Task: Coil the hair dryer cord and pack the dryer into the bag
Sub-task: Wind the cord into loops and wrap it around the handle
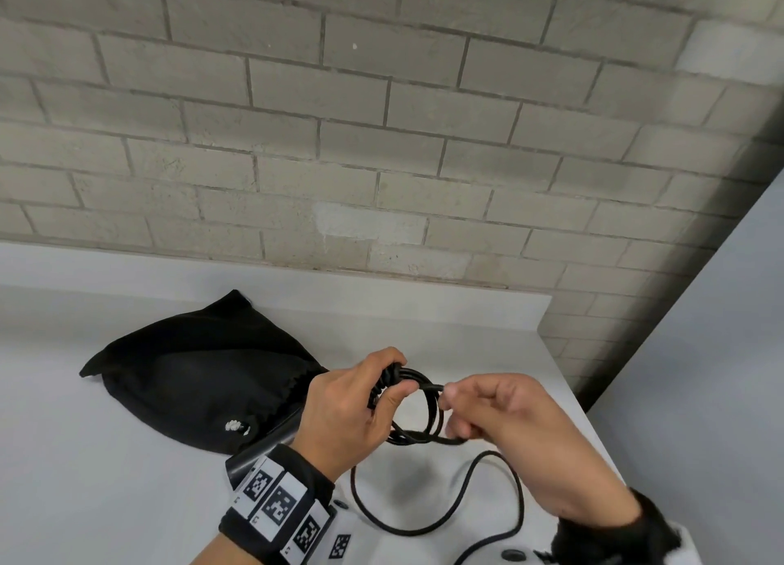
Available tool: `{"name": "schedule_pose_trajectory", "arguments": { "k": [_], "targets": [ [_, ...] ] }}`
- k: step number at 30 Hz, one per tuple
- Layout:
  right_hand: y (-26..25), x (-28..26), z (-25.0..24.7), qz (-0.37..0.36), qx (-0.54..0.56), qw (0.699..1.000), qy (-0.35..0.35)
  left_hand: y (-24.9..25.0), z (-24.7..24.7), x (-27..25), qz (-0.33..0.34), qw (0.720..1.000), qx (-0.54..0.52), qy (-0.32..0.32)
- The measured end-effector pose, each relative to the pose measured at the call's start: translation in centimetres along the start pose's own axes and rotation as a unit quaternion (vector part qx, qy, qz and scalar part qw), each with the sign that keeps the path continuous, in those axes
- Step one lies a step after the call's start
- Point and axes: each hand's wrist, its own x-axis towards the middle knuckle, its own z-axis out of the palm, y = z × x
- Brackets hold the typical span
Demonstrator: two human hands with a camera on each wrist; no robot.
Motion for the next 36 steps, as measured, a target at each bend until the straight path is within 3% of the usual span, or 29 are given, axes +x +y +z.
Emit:
{"name": "schedule_pose_trajectory", "arguments": {
  "k": [2,4,7,11,19,23,27,30,34,36],
  "targets": [
    [-0.5,0.2,-0.6,0.078,0.159,0.983,-0.046,0.3,0.0,-0.2,0.001,1.0,-0.011,-0.003],
    [0.2,0.3,-0.9,0.054,0.229,0.968,-0.085,0.4,-0.1,-0.2,-0.02,1.0,-0.022,0.0],
    [2.7,0.1,-0.4,-0.076,0.16,0.98,-0.093,0.2,-0.4,0.3,-0.09,0.995,-0.041,0.009],
    [4.8,0.0,0.8,-0.142,0.064,0.988,-0.024,0.2,-0.7,0.5,-0.161,0.982,-0.094,-0.023],
    [5.2,0.6,3.4,-0.181,0.048,0.982,0.02,0.9,-1.3,1.7,-0.267,0.916,-0.298,-0.03],
    [5.8,1.0,3.8,-0.189,0.084,0.977,0.05,0.9,-1.7,1.7,-0.284,0.904,-0.318,-0.035],
    [6.0,1.4,3.5,-0.181,0.12,0.975,0.057,0.9,-1.7,1.7,-0.295,0.893,-0.339,-0.02],
    [5.3,1.8,2.5,-0.154,0.205,0.965,0.054,0.7,-1.8,1.4,-0.276,0.909,-0.314,-0.007],
    [2.4,1.7,-1.2,-0.043,0.318,0.947,-0.007,0.7,-1.9,1.2,-0.246,0.928,-0.279,-0.008],
    [0.7,1.3,-3.0,0.02,0.275,0.96,-0.044,0.8,-1.9,1.2,-0.235,0.933,-0.272,-0.009]
  ]
}}
